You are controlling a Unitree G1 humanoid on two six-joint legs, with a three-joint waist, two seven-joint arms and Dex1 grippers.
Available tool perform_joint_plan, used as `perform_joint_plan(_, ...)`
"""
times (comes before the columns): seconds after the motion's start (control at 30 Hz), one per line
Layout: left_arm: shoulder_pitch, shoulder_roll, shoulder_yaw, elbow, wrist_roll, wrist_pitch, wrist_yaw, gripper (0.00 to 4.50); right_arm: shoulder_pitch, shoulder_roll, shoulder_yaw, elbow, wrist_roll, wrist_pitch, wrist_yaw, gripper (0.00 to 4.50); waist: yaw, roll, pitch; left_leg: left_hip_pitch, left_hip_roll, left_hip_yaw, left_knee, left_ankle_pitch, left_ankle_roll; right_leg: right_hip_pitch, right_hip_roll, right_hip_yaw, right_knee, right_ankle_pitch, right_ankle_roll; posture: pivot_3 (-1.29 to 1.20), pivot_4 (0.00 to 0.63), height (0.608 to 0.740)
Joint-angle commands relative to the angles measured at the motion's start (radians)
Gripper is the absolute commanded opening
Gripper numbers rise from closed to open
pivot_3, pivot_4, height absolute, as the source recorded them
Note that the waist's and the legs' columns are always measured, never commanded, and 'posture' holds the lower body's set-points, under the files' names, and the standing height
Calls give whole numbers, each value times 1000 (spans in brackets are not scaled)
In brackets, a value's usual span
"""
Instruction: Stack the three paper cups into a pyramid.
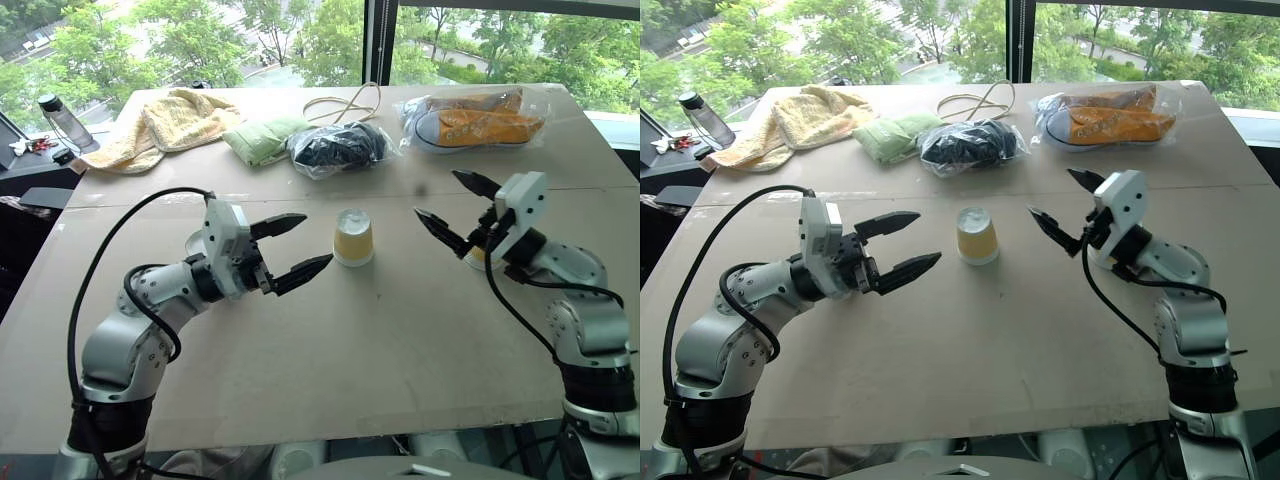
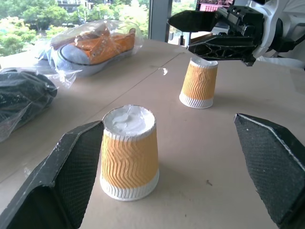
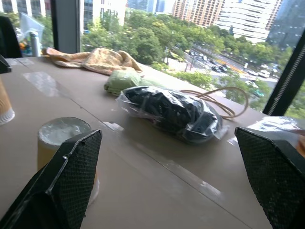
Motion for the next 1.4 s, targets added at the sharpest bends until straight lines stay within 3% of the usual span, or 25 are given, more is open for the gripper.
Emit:
perform_joint_plan(0.03,-36,0,-15,4,2,6,-7,4500,65,-9,-57,-85,0,7,-65,4438,-8,0,0,1,0,1,0,0,0,0,1,1,0,0,0,0,150,740)
perform_joint_plan(0.27,-73,6,-39,44,22,6,-25,4500,151,32,-70,-48,2,-9,-139,4438,-6,0,0,3,0,0,1,0,0,0,5,2,2,0,0,0,150,740)
perform_joint_plan(0.47,-64,1,-40,52,36,-15,-37,4500,131,88,-109,49,40,-27,-190,4438,-4,0,0,1,0,0,2,0,0,0,5,2,1,0,0,0,150,740)
perform_joint_plan(0.77,-40,17,-33,52,72,-36,-64,4500,114,72,-96,156,31,-90,-163,4438,-5,0,0,1,0,0,3,0,0,0,5,2,2,0,0,0,150,740)
perform_joint_plan(0.87,-28,9,-36,58,94,-82,-83,4500,100,71,-92,183,35,-117,-149,3745,-5,0,0,1,0,0,3,0,0,0,5,2,2,0,0,0,150,740)
perform_joint_plan(0.93,-24,-5,-36,54,80,-87,-89,4500,98,68,-87,190,36,-126,-136,2757,-4,1,0,1,0,0,3,0,0,0,5,2,2,0,0,0,150,740)
perform_joint_plan(1.0,-21,-11,-42,49,77,-94,-101,4500,95,64,-79,193,34,-132,-126,2047,-4,1,0,1,0,0,3,0,0,0,5,2,2,0,0,0,150,740)
perform_joint_plan(1.2,-18,-26,-44,31,60,-107,-132,4500,65,63,-33,166,31,-123,-103,2003,-6,1,0,1,0,0,3,0,0,0,5,2,2,0,0,0,150,740)
perform_joint_plan(1.4,-19,-34,-36,26,55,-115,-132,4500,-37,111,99,143,36,-69,-88,2003,-9,1,0,2,0,0,4,0,0,0,5,2,3,0,0,0,150,740)
